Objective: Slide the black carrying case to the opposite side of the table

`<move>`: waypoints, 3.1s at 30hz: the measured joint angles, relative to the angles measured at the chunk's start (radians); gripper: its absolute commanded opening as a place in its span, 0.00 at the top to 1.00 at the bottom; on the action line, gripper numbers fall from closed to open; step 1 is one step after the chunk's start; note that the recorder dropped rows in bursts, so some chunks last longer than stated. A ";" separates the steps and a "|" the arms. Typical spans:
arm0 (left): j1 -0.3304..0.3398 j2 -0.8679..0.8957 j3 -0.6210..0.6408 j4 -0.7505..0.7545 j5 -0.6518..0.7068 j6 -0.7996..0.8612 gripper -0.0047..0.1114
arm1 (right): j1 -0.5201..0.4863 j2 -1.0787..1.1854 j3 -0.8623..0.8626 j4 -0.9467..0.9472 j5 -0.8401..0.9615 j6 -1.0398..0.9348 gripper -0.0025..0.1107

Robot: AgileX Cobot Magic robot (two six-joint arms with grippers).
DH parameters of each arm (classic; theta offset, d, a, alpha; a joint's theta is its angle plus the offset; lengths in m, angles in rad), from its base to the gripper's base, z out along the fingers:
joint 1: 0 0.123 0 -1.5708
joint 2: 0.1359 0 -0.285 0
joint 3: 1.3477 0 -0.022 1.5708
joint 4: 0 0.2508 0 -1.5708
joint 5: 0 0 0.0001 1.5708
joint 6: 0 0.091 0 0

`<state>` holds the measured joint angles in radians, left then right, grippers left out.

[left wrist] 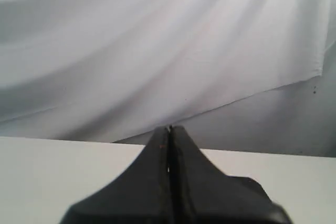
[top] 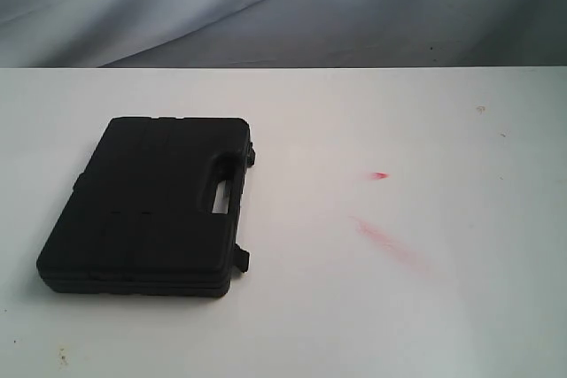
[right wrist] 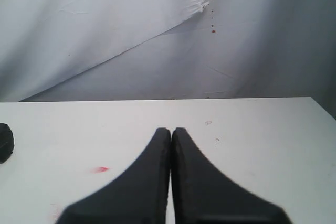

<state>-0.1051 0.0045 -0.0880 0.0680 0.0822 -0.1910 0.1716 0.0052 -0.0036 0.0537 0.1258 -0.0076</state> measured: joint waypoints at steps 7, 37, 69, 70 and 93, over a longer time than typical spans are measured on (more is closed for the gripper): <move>0.000 0.136 -0.109 -0.045 0.035 -0.232 0.96 | 0.000 0.000 0.000 0.000 0.000 0.000 0.98; -0.424 1.115 -0.702 -0.041 0.498 -0.241 0.96 | 0.000 0.000 0.000 0.000 0.000 0.000 0.98; -0.498 1.864 -1.334 -0.038 0.754 -0.243 0.95 | 0.000 0.000 0.000 0.000 0.000 0.000 0.98; -0.498 1.881 -1.344 -0.038 0.756 -0.240 0.93 | 0.000 0.000 0.000 0.000 0.000 0.000 0.98; -0.455 2.083 -1.483 -0.068 0.777 -0.149 0.65 | 0.000 0.000 0.000 0.000 0.000 0.000 0.98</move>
<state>-0.5601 2.0876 -1.5713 0.0000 0.8593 -0.3402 0.1716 0.0052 -0.0036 0.0537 0.1258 -0.0076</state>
